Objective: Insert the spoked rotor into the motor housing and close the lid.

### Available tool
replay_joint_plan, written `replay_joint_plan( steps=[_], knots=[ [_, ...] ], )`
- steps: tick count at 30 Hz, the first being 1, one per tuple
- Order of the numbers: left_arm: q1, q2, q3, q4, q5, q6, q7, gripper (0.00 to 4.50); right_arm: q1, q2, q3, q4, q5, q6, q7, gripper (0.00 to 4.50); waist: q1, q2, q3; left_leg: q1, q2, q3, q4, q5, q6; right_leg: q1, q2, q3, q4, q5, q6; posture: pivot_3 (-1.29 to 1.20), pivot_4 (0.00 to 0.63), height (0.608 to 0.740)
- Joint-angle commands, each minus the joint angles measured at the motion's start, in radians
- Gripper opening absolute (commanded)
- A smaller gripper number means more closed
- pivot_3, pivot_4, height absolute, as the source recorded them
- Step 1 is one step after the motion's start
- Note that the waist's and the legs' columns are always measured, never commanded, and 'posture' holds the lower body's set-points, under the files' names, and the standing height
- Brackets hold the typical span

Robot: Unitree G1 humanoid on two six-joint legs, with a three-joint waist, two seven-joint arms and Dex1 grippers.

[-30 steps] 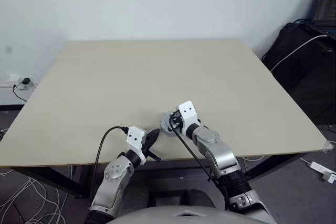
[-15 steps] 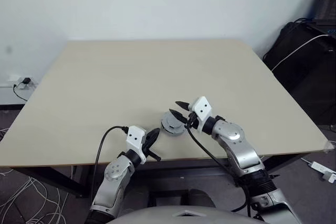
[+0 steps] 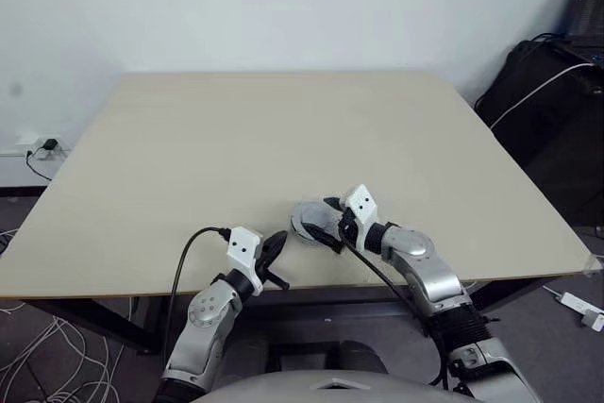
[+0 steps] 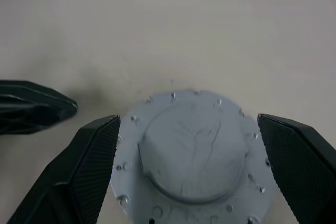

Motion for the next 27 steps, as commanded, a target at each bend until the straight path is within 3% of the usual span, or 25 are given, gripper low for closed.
replay_joint_plan(
  steps=[1,23,27],
  knots=[
    [-0.007,-0.008,0.000,-0.024,-0.007,-0.018,-0.002,0.00,-0.041,0.005,-0.018,0.011,0.005,0.017,-0.005,4.46,0.000,0.000,0.000,0.000,0.000,0.000,0.000,0.000,0.000,0.000,0.000,0.000,0.000,0.000,0.000,0.00,0.000,0.740],
    [0.007,-0.025,0.000,-0.016,-0.006,-0.038,0.016,0.00,-0.098,0.000,0.041,0.093,-0.090,0.025,0.008,4.46,-0.001,0.001,0.000,0.000,0.000,0.000,0.000,0.000,0.000,0.000,0.000,0.000,0.000,0.000,0.000,0.00,0.000,0.740],
    [0.011,-0.025,-0.001,-0.019,-0.004,-0.038,0.018,0.00,-0.101,0.007,0.034,0.095,-0.089,0.042,-0.003,3.58,0.000,0.001,-0.001,0.000,0.000,0.000,0.000,0.000,0.000,0.000,0.000,0.000,0.000,0.000,0.000,0.00,0.000,0.740]
  ],
)
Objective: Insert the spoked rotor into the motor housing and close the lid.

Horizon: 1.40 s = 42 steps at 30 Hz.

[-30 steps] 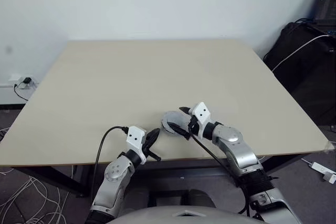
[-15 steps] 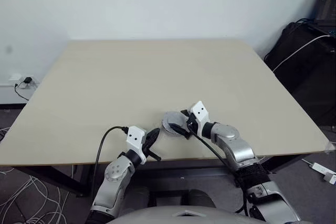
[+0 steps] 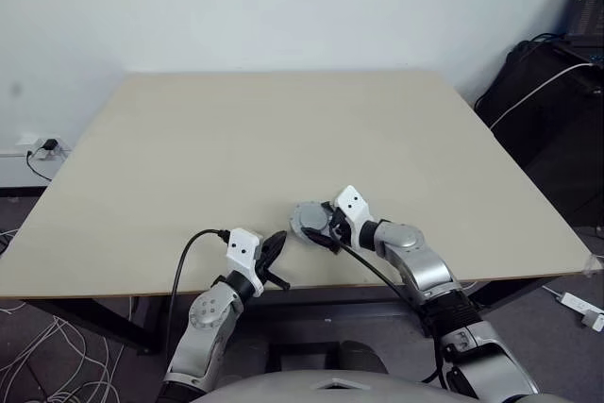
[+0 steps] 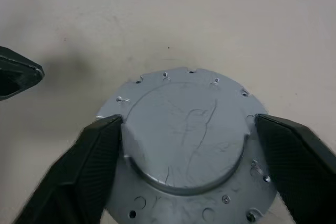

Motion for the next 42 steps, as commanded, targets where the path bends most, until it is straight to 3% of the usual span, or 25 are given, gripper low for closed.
replay_joint_plan(
  steps=[1,10,29,42],
  knots=[
    [-0.006,-0.008,-0.001,-0.019,-0.004,-0.025,0.000,0.00,-0.023,0.002,-0.013,-0.007,-0.001,0.014,-0.010,3.29,0.000,0.000,0.000,0.000,0.000,0.000,0.000,0.000,0.000,0.000,0.000,0.000,0.000,0.000,0.000,0.00,0.000,0.740],
    [-0.005,-0.006,-0.001,-0.020,-0.005,-0.022,-0.003,0.00,-0.008,0.024,-0.059,-0.051,0.048,0.045,-0.030,3.28,0.000,0.000,0.000,0.000,0.000,0.000,0.000,0.000,0.000,0.000,0.000,0.000,0.000,0.000,0.000,0.00,0.000,0.740],
    [-0.014,-0.007,-0.002,-0.014,-0.004,-0.020,-0.005,0.00,-0.015,-0.037,0.041,-0.053,-0.068,0.161,-0.055,3.28,0.004,0.003,-0.004,0.000,0.000,0.000,0.001,0.000,0.000,0.001,-0.001,0.000,0.000,0.000,0.000,0.00,0.000,0.740],
    [-0.013,-0.006,-0.003,-0.021,-0.004,-0.015,-0.006,0.00,-0.011,-0.022,0.034,-0.066,-0.065,0.278,-0.121,3.28,0.010,0.003,-0.006,0.002,0.000,0.000,0.001,0.000,0.000,0.003,-0.002,-0.002,0.000,0.001,0.001,0.00,0.000,0.740]
  ],
)
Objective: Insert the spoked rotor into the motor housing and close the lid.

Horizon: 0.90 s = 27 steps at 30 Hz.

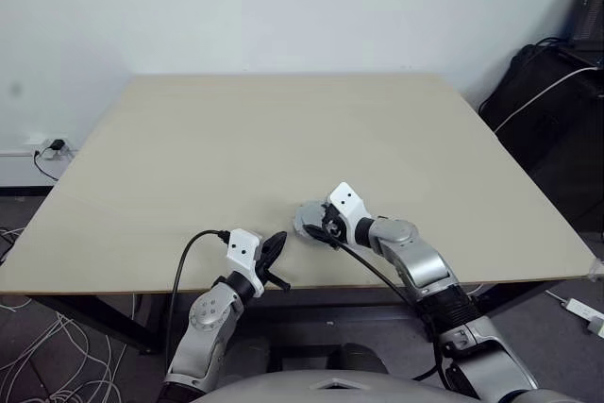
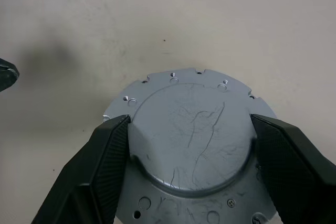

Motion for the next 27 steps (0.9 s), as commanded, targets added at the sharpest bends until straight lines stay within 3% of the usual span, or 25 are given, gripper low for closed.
replay_joint_plan(
  steps=[1,8,24,27],
  knots=[
    [-0.014,-0.005,-0.003,-0.021,-0.004,-0.014,-0.005,0.00,0.010,-0.017,-0.005,0.031,-0.029,0.079,-0.032,3.28,0.000,0.000,0.000,0.001,0.000,0.000,0.000,0.000,0.000,0.001,0.000,0.000,0.000,0.000,0.000,0.00,0.000,0.740],
    [-0.010,-0.005,-0.004,-0.026,-0.005,-0.012,-0.003,0.00,0.008,-0.013,-0.002,0.027,-0.026,0.147,-0.052,3.28,0.002,0.000,0.000,0.005,0.000,0.000,-0.001,0.000,0.000,0.007,-0.002,-0.003,-0.001,-0.003,0.005,0.00,0.000,0.740],
    [-0.006,-0.005,-0.008,-0.039,-0.002,-0.007,0.003,0.00,0.028,-0.059,0.070,0.041,-0.092,-0.033,-0.058,3.28,0.002,0.000,0.000,0.008,0.000,0.000,-0.003,0.000,0.000,0.010,-0.002,-0.003,-0.002,-0.003,0.006,0.00,0.000,0.740],
    [-0.007,-0.005,-0.008,-0.039,-0.003,-0.004,0.002,0.00,0.025,-0.039,0.038,0.039,-0.051,0.045,-0.056,3.28,0.002,0.000,0.000,0.008,0.000,0.000,-0.004,-0.001,0.000,0.010,-0.002,-0.003,-0.002,-0.004,0.006,0.00,0.000,0.740]
  ],
)
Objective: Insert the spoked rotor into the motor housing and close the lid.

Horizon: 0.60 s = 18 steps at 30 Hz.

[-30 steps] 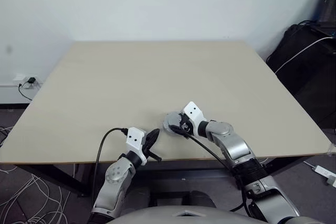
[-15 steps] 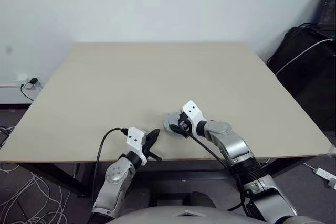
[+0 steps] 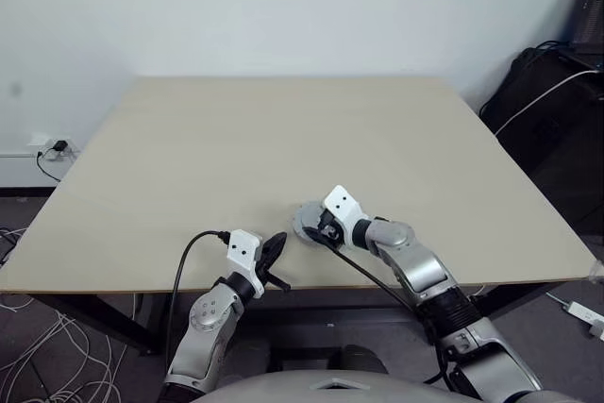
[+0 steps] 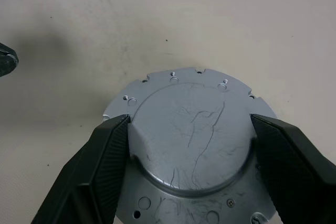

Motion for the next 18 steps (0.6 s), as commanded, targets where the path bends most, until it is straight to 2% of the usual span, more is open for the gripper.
replay_joint_plan(
  steps=[1,13,18],
  knots=[
    [-0.011,-0.006,-0.006,-0.040,-0.003,-0.007,-0.002,0.00,0.008,0.003,-0.048,0.048,0.018,0.148,-0.014,3.28,0.000,0.000,0.000,0.000,0.000,0.000,0.000,0.000,0.000,0.000,0.000,0.000,0.000,0.000,0.000,0.00,0.000,0.740],
    [-0.016,-0.006,-0.004,-0.039,-0.003,-0.005,0.001,0.00,-0.022,0.010,-0.054,0.049,0.031,0.351,-0.044,3.28,0.001,0.001,0.000,0.000,0.000,0.000,-0.001,0.000,0.000,0.001,-0.001,0.000,0.000,0.000,0.000,0.00,0.000,0.740],
    [-0.017,-0.006,-0.004,-0.039,-0.002,-0.004,0.002,0.00,-0.011,-0.018,-0.021,0.056,-0.022,0.179,-0.062,3.28,0.001,0.001,0.000,0.000,0.000,0.000,-0.002,0.000,0.000,0.001,-0.001,-0.001,0.000,0.000,0.000,0.00,0.000,0.740]
  ],
)
